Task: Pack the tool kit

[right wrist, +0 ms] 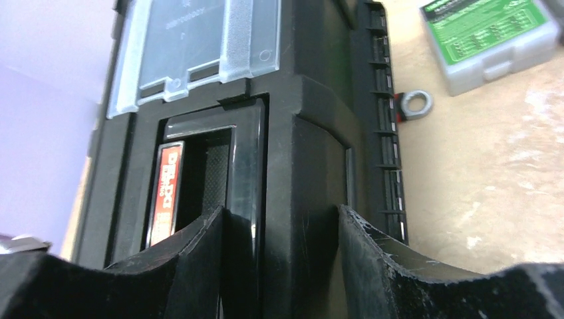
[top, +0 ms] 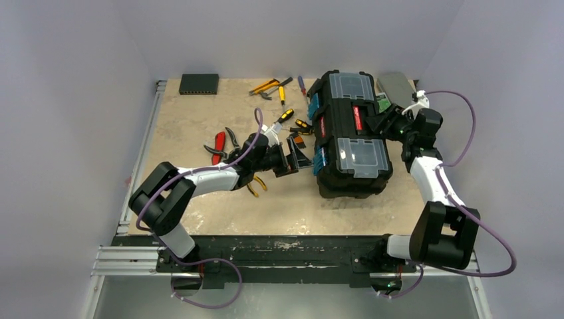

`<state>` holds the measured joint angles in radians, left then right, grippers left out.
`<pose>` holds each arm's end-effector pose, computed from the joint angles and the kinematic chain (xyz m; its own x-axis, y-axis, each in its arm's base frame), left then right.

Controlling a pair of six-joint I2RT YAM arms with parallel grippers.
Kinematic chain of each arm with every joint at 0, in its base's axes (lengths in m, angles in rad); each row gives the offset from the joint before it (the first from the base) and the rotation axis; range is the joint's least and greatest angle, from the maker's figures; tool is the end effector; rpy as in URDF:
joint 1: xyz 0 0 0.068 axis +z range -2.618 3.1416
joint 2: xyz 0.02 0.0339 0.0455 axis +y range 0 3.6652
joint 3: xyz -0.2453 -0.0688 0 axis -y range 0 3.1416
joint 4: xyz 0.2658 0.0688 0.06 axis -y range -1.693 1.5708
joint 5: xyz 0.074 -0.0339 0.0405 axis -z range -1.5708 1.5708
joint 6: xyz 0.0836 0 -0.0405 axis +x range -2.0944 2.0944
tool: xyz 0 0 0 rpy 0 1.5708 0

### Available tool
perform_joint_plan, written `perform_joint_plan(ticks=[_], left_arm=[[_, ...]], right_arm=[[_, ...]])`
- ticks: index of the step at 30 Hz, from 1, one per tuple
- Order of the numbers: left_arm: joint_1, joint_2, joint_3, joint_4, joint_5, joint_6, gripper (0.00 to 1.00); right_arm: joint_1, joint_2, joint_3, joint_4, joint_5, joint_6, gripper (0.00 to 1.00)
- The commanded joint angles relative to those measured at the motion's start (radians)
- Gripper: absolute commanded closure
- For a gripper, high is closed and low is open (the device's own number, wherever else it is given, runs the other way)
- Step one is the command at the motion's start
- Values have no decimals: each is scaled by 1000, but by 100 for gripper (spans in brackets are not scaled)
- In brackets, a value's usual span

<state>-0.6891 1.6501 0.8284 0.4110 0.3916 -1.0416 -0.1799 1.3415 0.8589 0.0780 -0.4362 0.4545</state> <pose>0.2908 -0.2809 0.1438 -0.8960 -0.2956 -0.3313 0.1670 0.4670 -0.8684 0.3656 -0.0306 0.2232 -0.4445 0.4853 -0.7529 -0.0276 0.8327 0.5530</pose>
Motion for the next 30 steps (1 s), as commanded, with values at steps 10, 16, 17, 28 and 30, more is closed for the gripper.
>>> perform_joint_plan(ticks=[10,16,17,28,30], left_arm=[[2,12,-58,268,38,-79,0],[1,40,-69,332,55,-114,0],[2,40,-70,331,54,-114,0],[5,5,-66,299,37,-103,0],[8,-7,-68,289,36,-96,0]], right_arm=[[-66,266,-175,-8,-240,163,100],[-87,181,-144,-102,-162,130,100],[-86,155,-138,-128,-129,117,100],[-90,34,-70,-256,-65,88,100],[-90,21,-52,-285,-39,54,92]])
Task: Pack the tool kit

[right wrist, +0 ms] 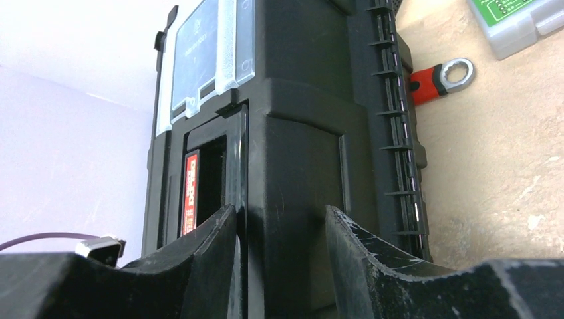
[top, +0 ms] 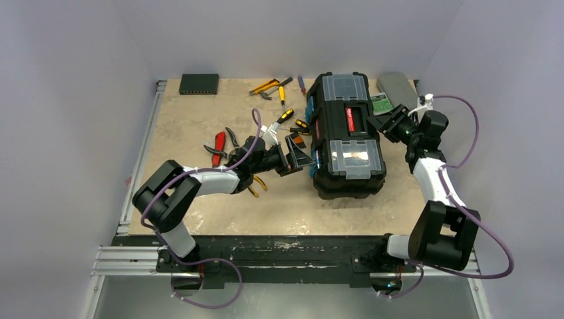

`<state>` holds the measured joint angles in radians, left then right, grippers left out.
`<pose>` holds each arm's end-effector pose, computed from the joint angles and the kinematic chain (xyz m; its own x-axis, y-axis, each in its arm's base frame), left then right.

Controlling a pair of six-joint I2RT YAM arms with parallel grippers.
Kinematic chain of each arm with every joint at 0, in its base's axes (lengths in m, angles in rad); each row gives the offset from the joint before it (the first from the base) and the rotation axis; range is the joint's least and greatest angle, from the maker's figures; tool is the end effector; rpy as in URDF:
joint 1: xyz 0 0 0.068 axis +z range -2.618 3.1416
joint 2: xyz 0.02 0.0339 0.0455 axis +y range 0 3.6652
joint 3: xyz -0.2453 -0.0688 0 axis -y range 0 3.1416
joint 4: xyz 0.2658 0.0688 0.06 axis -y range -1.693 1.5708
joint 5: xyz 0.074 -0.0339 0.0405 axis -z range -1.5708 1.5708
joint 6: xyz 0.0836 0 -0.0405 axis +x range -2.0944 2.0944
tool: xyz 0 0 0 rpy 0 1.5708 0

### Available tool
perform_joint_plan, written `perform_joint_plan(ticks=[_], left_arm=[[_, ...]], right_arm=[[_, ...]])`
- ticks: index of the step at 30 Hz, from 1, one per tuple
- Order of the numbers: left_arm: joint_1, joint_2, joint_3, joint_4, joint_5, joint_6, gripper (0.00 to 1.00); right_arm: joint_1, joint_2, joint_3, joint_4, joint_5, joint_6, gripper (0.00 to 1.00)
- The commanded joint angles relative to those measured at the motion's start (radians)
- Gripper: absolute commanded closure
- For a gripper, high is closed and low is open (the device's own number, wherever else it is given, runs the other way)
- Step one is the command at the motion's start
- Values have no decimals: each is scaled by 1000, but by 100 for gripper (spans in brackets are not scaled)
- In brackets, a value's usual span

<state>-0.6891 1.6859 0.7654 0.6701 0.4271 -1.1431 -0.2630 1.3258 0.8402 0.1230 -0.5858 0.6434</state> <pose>0.2885 -0.2825 0.1448 -0.8878 -0.3417 -0.3084 0.1945 0.3289 -0.9241 0.3576 -0.0484 0.2295 -0.4435 0.6371 -0.6304 -0.0205 0.6959 0.7178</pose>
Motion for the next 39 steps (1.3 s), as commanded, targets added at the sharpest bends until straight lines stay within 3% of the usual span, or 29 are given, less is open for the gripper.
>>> perform_joint_plan(ticks=[1,5,7,13,24,31,39], left_arm=[[10,-50,-7,23,0,10,0],[24,-77,-15,0,-4,28,0],[32,-87,-15,-5,0,31,0],[41,-136,-22,-55,-11,58,0],[44,-228,-19,-160,-48,127,0],[44,-266,-8,-227,-58,173,0],[45,-289,-5,-264,-68,197,0]], right_arm=[[-4,22,-24,-348,127,-154,79],[34,-66,-3,-404,228,-203,20],[67,-94,24,-446,287,-224,11],[189,-80,123,-566,473,-300,13],[314,-19,158,-639,664,-340,15],[335,24,161,-656,752,-309,28],[298,4,126,-596,618,-236,63]])
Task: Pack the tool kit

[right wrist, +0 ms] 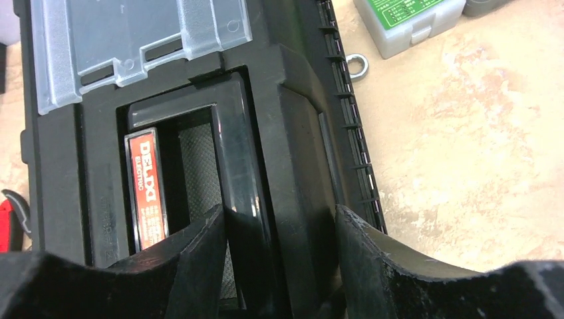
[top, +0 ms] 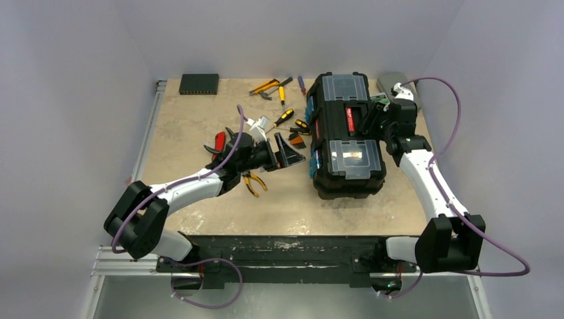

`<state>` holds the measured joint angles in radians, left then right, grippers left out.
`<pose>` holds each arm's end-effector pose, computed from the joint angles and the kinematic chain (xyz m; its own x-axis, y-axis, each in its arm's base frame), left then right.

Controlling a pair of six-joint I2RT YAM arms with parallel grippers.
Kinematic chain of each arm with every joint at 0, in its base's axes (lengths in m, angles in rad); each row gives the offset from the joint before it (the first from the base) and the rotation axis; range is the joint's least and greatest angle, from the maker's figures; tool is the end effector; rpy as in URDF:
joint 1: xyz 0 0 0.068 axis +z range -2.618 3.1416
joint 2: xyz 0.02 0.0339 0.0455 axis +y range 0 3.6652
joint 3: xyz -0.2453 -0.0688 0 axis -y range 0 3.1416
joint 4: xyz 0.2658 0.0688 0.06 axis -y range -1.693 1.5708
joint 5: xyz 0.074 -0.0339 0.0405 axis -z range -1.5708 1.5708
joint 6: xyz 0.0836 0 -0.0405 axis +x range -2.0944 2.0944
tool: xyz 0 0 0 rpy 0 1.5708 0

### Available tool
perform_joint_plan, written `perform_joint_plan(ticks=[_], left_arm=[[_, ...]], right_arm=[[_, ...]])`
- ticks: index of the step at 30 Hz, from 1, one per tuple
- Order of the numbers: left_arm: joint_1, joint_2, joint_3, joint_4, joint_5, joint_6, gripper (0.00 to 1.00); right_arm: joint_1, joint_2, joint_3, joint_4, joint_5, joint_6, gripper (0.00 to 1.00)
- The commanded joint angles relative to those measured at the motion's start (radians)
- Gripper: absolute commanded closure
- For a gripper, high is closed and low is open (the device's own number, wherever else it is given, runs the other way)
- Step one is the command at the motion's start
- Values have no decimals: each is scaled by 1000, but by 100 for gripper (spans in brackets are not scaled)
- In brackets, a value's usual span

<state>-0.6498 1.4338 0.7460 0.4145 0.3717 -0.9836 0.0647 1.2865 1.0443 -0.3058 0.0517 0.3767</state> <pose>0.2812 -0.2518 0.1931 -0.8202 -0.3509 -0.4519 0.2877 0.4297 -0.8559 0.3576 0.0188 0.2614 -0.4910 0.3363 -0.8036 0.1721 0.9417 0.2890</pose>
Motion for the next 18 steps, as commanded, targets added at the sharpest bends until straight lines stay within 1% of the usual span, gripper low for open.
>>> perform_joint_plan(ticks=[1,4,6,10,13,16,18], left_arm=[[5,-36,13,-11,-12,38,0],[5,-27,13,-12,-9,39,0],[5,-12,10,2,-1,31,0],[0,54,31,80,52,-10,0],[-23,108,76,87,67,-26,0],[-51,156,116,99,60,-38,0],[-61,197,138,129,61,-64,0]], right_arm=[[-53,37,-90,-150,-70,41,67],[-154,24,-134,-90,-236,64,74],[-206,23,-158,-59,-310,74,77],[-278,43,-193,-12,-405,90,77],[-326,78,-213,41,-501,110,78],[-343,115,-220,75,-579,122,78],[-346,125,-225,85,-587,127,78]])
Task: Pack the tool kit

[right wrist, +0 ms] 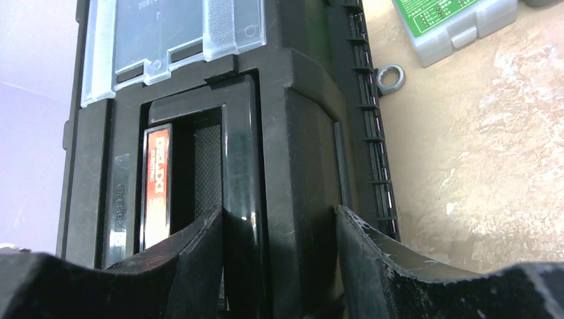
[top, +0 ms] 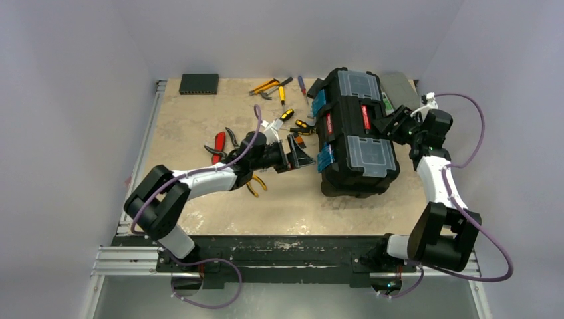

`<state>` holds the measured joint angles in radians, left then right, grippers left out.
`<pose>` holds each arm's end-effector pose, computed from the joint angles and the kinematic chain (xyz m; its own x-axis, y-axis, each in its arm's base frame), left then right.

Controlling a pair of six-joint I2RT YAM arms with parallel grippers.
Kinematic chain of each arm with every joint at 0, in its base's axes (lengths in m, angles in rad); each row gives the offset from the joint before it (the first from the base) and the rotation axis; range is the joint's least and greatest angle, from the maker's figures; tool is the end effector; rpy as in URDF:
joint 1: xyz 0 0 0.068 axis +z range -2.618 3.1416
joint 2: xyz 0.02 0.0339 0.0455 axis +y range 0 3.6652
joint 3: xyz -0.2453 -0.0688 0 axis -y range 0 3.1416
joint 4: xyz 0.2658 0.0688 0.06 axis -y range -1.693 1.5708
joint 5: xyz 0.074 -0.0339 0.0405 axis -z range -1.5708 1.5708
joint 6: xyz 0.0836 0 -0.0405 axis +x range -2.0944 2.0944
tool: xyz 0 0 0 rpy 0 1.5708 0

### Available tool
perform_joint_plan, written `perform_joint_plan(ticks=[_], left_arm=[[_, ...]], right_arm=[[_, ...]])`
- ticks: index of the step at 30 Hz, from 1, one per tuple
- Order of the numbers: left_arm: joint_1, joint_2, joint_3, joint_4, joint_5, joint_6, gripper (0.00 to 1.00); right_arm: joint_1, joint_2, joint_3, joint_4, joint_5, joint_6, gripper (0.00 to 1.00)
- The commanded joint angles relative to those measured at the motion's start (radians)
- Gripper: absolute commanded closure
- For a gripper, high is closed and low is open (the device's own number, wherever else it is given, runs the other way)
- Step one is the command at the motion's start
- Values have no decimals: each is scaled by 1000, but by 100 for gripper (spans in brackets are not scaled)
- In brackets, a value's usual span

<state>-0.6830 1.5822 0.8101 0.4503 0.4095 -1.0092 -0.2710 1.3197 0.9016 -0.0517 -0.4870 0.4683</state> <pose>0.2877 -0.2770 0.1687 -0.8687 -0.2942 -0.3986 0.2567 0.4209 -0.8700 0.3556 -0.0582 0.2311 -0.4639 0.5429 -0.7000 0.0492 0.8048 0.5915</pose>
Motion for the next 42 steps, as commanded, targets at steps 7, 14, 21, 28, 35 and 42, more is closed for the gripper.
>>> perform_joint_plan(ticks=[7,14,21,28,35,42], left_arm=[[-31,257,49,556,69,-315,0],[-36,337,68,706,69,-412,0],[-60,416,156,812,104,-523,0],[-80,471,211,855,115,-599,0],[-110,505,255,811,114,-606,0],[-112,533,274,830,112,-640,28]], right_arm=[[-42,119,-81,-145,-75,43,77],[-57,127,-76,-133,-105,52,77],[-59,130,-74,-131,-114,55,77],[-59,126,-74,-137,-108,50,78],[-59,122,-77,-138,-94,52,77],[-59,115,-81,-140,-86,50,78]])
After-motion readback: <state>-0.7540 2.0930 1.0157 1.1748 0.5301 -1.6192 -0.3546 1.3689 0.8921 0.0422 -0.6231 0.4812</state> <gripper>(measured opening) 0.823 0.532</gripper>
